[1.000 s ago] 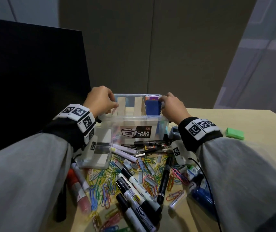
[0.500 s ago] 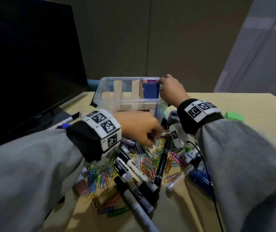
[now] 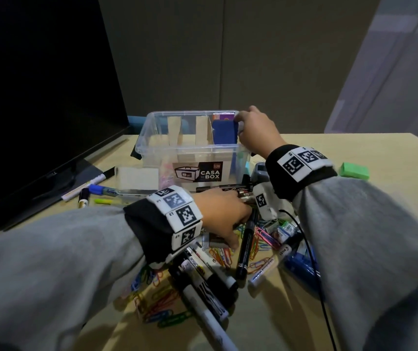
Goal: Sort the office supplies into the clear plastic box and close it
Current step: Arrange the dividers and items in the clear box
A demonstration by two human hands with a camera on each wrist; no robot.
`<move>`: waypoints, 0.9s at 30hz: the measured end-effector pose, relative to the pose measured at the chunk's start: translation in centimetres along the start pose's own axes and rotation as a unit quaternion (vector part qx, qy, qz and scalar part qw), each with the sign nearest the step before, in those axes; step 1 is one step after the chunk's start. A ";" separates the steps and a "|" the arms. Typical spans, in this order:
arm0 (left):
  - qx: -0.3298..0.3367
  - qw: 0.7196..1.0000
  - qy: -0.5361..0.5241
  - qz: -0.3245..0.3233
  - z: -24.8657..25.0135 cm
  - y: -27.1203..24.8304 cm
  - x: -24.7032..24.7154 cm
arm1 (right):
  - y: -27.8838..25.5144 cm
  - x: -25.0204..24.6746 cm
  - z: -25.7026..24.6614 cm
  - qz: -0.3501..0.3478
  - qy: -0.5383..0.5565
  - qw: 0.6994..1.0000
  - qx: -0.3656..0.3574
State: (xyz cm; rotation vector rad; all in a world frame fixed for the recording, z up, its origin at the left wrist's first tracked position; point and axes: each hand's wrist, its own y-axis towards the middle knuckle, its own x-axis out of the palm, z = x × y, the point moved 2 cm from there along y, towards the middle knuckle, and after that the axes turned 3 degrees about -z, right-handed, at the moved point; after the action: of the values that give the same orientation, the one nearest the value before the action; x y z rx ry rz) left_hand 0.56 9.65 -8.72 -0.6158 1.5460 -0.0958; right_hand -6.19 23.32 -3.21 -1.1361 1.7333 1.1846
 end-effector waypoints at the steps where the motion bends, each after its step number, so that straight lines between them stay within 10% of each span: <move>1: -0.003 1.000 -0.011 -0.002 -0.1 0.1 -0.1 | 0.0 0.0 0.0 0.001 0.001 1.000 0.000; 18: -0.015 0.976 -0.208 -0.059 -2.6 0.6 0.4 | 0.0 0.1 -0.1 0.000 0.002 1.000 0.005; 27: 0.045 0.937 -0.342 0.052 -4.1 0.2 -0.4 | 0.0 0.0 0.0 0.001 -0.008 1.000 0.000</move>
State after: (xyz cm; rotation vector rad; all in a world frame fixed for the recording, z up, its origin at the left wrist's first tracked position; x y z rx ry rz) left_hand -3.45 8.76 -8.06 -0.4265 0.8884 0.1194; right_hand -6.15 23.33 -3.22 -1.1224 1.7228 1.1920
